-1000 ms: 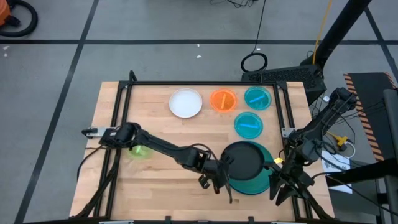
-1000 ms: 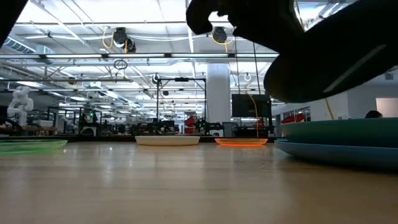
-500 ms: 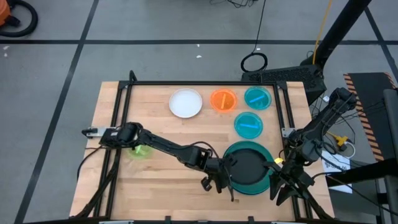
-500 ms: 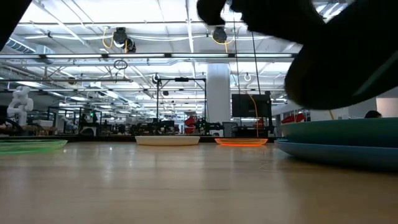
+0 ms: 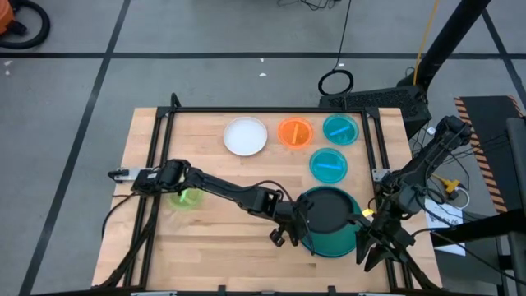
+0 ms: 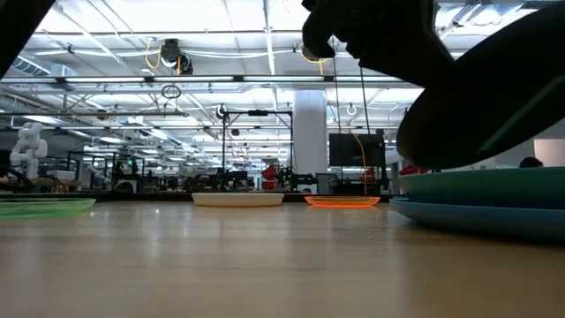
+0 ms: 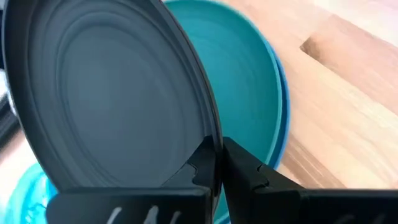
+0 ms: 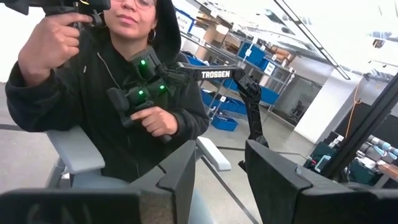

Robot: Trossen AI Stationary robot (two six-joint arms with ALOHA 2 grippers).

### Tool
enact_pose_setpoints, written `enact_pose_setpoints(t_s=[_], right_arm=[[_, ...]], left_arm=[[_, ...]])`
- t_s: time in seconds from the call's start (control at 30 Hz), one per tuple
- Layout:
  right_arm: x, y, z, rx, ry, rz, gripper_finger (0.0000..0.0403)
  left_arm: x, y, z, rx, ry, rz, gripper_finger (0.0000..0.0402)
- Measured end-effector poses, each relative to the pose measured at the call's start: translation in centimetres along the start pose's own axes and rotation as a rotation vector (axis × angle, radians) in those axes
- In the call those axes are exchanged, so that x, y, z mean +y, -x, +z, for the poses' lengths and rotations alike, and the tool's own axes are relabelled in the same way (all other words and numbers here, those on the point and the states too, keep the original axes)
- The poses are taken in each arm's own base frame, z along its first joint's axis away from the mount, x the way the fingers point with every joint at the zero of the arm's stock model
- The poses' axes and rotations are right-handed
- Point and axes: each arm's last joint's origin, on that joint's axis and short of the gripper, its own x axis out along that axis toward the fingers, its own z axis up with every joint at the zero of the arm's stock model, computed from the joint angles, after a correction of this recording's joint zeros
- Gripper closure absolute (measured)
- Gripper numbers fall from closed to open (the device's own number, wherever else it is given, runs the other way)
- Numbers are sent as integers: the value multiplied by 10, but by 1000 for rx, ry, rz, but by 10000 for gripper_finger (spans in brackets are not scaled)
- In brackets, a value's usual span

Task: Stack plastic plates
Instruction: Stack the black plate on top of the green plate

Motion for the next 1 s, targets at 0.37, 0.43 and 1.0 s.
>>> enact_pose_setpoints(t_s=[0.37, 0.43, 1.0], right_arm=[[0, 0, 0, 5, -2, 2, 271], [0, 0, -1, 6, -2, 3, 271], [0, 0, -1, 10, -3, 4, 271]], left_arm=[[1, 0, -1, -17, 29, -21, 362], [2, 0, 0, -22, 36, -19, 350], [3, 0, 0, -36, 91, -34, 336]])
